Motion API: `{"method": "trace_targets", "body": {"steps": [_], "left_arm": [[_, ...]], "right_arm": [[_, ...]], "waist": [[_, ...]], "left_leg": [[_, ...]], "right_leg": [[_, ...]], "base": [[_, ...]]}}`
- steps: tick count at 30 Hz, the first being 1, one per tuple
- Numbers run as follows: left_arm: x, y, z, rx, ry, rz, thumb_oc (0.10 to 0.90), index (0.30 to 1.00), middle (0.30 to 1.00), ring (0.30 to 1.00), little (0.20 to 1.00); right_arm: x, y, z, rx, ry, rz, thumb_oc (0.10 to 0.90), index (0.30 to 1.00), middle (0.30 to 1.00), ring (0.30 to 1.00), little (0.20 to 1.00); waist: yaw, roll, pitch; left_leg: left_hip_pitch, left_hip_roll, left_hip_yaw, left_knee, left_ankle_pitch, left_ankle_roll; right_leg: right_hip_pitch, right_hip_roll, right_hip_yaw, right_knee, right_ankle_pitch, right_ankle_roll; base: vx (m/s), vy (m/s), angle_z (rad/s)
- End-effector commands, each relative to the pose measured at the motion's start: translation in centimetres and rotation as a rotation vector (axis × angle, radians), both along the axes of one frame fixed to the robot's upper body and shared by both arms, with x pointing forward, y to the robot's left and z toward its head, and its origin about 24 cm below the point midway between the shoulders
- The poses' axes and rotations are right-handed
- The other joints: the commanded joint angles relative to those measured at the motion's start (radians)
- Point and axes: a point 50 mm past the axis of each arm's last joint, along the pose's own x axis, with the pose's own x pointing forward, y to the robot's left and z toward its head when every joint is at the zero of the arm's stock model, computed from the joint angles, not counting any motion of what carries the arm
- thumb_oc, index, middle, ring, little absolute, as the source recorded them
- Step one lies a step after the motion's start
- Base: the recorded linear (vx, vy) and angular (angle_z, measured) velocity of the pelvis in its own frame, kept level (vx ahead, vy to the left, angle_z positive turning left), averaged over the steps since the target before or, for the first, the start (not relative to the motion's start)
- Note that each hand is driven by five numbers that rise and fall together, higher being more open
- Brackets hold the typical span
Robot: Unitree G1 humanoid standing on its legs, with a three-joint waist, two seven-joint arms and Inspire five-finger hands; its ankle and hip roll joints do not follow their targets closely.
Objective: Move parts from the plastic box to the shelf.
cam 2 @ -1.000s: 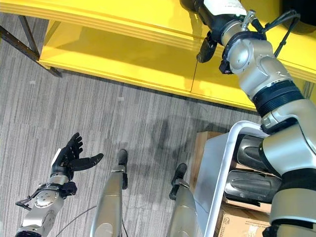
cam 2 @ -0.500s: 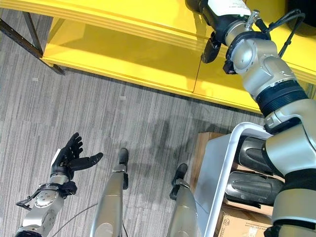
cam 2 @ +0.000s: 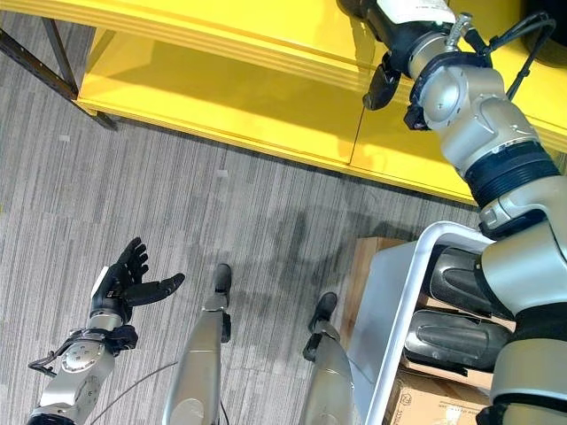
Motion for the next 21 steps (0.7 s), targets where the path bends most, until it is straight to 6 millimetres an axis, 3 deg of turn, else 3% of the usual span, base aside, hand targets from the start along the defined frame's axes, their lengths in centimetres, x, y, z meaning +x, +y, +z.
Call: {"method": "trace_targets", "body": {"steps": [1,12,21], "left_arm": [[-0.4,0.0,1.6,0.02,-0.105,-0.026,0.9,1.0,1.0,1.0,1.0],[-0.5,0.0,1.4,0.02,-0.098,-0.026,0.9,1.0,1.0,1.0,1.0],[-0.5,-0.2,1.4,0.009,-0.103,-0.025,0.9,1.0,1.0,1.0,1.0]], "right_arm": [[-1.3,-0.5,3.3,0.03,-0.126,0.005,0.9,1.0,1.0,1.0,1.0],[-1.4,-1.2,3.0,0.023,-0.117,-0.008,0.9,1.0,1.0,1.0,1.0],[-1.7,-1.8,3.4,0.021,-0.121,-0.022,0.9,1.0,1.0,1.0,1.0]], "waist": [[0.011,-0.014,-0.113],[0.01,-0.003,-0.154],[0.012,-0.004,-0.167]], "left_leg": [[0.062,0.048,-0.059,-0.035,-0.077,-0.044],[0.12,0.026,-0.048,-0.162,-0.024,-0.051],[0.116,0.018,-0.048,-0.172,-0.021,-0.051]], "right_leg": [[0.027,-0.007,0.013,0.05,-0.066,0.019],[0.1,-0.022,-0.007,-0.073,-0.011,0.044],[0.116,-0.027,-0.015,-0.107,0.001,0.05]], "base": [[0.07,0.004,0.0],[0.06,0.011,0.03],[0.05,0.003,0.03]]}}
